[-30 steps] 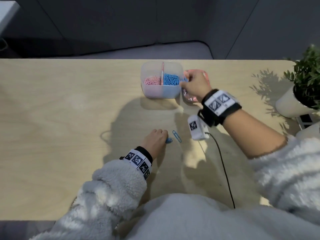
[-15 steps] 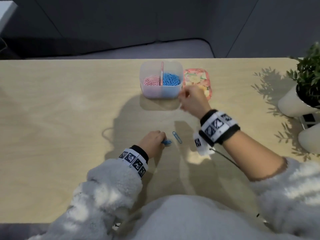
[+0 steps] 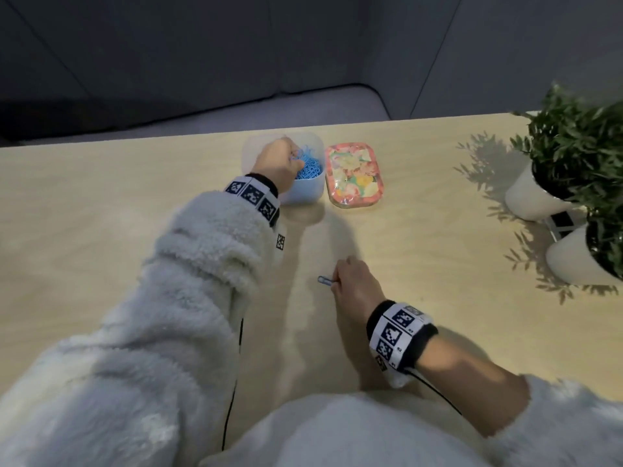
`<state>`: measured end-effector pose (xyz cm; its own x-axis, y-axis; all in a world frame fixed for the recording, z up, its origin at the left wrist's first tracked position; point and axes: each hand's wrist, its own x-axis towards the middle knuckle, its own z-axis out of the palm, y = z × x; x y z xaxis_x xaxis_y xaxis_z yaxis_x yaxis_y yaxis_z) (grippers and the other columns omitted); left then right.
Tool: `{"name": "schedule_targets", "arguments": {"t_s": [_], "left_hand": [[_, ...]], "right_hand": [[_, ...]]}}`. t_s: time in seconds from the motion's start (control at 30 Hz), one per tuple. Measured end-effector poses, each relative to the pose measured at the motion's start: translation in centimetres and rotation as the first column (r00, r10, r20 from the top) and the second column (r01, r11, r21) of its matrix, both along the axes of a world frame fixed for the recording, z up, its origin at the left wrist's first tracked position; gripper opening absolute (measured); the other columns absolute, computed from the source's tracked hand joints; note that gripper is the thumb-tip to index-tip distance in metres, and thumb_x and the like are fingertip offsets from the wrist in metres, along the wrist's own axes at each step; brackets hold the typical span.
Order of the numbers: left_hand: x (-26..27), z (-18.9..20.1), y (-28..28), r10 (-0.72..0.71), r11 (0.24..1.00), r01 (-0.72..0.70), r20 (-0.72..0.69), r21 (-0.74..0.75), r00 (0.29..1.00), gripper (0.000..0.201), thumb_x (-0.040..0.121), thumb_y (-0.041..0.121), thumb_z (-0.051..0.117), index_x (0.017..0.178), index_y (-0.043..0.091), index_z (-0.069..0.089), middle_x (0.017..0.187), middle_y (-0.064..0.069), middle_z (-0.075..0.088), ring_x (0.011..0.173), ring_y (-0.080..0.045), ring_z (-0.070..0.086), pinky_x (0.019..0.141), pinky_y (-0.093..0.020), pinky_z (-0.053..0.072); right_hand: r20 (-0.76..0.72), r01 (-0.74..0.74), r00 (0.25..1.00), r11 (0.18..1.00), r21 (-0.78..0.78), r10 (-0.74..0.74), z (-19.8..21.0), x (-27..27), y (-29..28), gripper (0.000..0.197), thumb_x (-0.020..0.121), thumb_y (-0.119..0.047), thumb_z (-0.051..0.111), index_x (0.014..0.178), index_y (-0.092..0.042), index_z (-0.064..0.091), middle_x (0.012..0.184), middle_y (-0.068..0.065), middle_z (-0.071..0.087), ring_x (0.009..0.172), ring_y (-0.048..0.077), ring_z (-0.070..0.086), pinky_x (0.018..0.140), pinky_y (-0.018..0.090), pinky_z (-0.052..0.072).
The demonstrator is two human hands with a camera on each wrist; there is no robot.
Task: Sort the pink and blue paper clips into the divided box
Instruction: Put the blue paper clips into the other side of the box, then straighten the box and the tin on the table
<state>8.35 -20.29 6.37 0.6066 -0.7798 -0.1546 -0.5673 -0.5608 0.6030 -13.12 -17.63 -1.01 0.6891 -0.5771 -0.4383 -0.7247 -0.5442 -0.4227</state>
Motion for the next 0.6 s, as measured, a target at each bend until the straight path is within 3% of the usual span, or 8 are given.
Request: {"name": "schedule_targets", "arguments": {"t_s": [0.1, 0.2, 0.27, 0.37, 0.47, 0.53, 0.6], "left_hand": [[0.0, -0.4, -1.5, 0.086, 0.996, -0.086, -0.006, 0.008, 0.996, 0.031, 0.085, 0.018, 0.063, 0.112, 0.003, 0.057, 0.117, -0.018, 0.061, 0.108, -0.032, 0.057, 0.089, -0.033, 0.044], [0.2, -0.7, -1.9, 0.146, 0.989, -0.146, -0.043, -0.005, 0.988, 0.046, 0.079, 0.025, 0.072, 0.117, 0.004, 0.057, 0.119, -0.013, 0.061, 0.112, -0.028, 0.057, 0.097, -0.034, 0.046], [0.5, -0.7, -1.8, 0.165, 0.985, -0.167, -0.054, -0.039, 0.985, 0.039, 0.078, 0.024, 0.072, 0.110, 0.004, 0.062, 0.115, -0.012, 0.064, 0.108, -0.027, 0.059, 0.095, -0.034, 0.048], [1.1, -0.7, -1.1, 0.169, 0.974, -0.179, -0.081, -0.139, 0.982, 0.017, 0.082, 0.016, 0.064, 0.095, 0.006, 0.068, 0.102, -0.012, 0.069, 0.094, -0.024, 0.063, 0.088, -0.033, 0.053], [1.9, -0.8, 0.3, 0.193, 0.939, -0.213, -0.100, -0.269, 0.976, 0.021, 0.085, 0.007, 0.048, 0.091, 0.009, 0.069, 0.088, -0.008, 0.069, 0.081, -0.020, 0.060, 0.083, -0.031, 0.053], [2.5, -1.2, 1.7, 0.241, 0.920, -0.235, -0.021, -0.315, 0.970, 0.027, 0.086, 0.006, 0.044, 0.097, 0.011, 0.067, 0.104, -0.010, 0.067, 0.097, -0.023, 0.059, 0.088, -0.029, 0.045], [2.9, -1.8, 3.1, 0.288, 0.925, -0.259, 0.068, -0.276, 0.955, 0.032, 0.089, 0.009, 0.041, 0.113, 0.011, 0.062, 0.123, -0.012, 0.056, 0.118, -0.028, 0.047, 0.100, -0.031, 0.035]], "right_hand": [[-0.010, -0.039, 0.999, 0.999, -0.005, 0.039, 0.3, -0.2, -0.1, 0.014, 0.091, -0.005, 0.046, 0.104, -0.002, 0.051, 0.113, 0.016, 0.054, 0.104, 0.031, 0.051, 0.075, 0.035, 0.039], [0.102, 0.078, 0.991, 0.995, 0.068, -0.085, 1.1, -0.4, -0.9, 0.016, 0.090, -0.006, 0.046, 0.104, -0.002, 0.053, 0.104, 0.019, 0.061, 0.093, 0.033, 0.057, 0.069, 0.029, 0.035], [0.197, 0.175, 0.962, 0.981, 0.085, -0.189, 2.0, 0.2, -2.1, 0.019, 0.089, -0.008, 0.047, 0.106, -0.006, 0.056, 0.103, 0.016, 0.062, 0.092, 0.030, 0.057, 0.072, 0.028, 0.038], [0.355, 0.197, 0.914, 0.980, 0.039, -0.198, 3.3, 2.4, -4.5, 0.017, 0.090, -0.007, 0.049, 0.101, -0.004, 0.062, 0.097, 0.012, 0.064, 0.087, 0.024, 0.058, 0.076, 0.029, 0.044], [0.477, 0.217, 0.857, 0.976, 0.011, -0.196, 4.9, 5.5, -7.1, 0.012, 0.088, -0.004, 0.050, 0.084, -0.003, 0.061, 0.079, 0.009, 0.061, 0.070, 0.018, 0.050, 0.065, 0.023, 0.039], [0.512, 0.240, 0.835, 0.971, -0.008, -0.202, 5.8, 7.8, -8.6, 0.012, 0.084, -0.003, 0.047, 0.078, -0.005, 0.057, 0.074, 0.010, 0.059, 0.065, 0.018, 0.049, 0.057, 0.018, 0.038], [0.573, 0.231, 0.793, 0.972, 0.037, -0.210, 6.6, 9.9, -9.5, 0.014, 0.084, -0.004, 0.048, 0.087, -0.003, 0.062, 0.084, 0.013, 0.065, 0.077, 0.023, 0.058, 0.071, 0.025, 0.049]]}}
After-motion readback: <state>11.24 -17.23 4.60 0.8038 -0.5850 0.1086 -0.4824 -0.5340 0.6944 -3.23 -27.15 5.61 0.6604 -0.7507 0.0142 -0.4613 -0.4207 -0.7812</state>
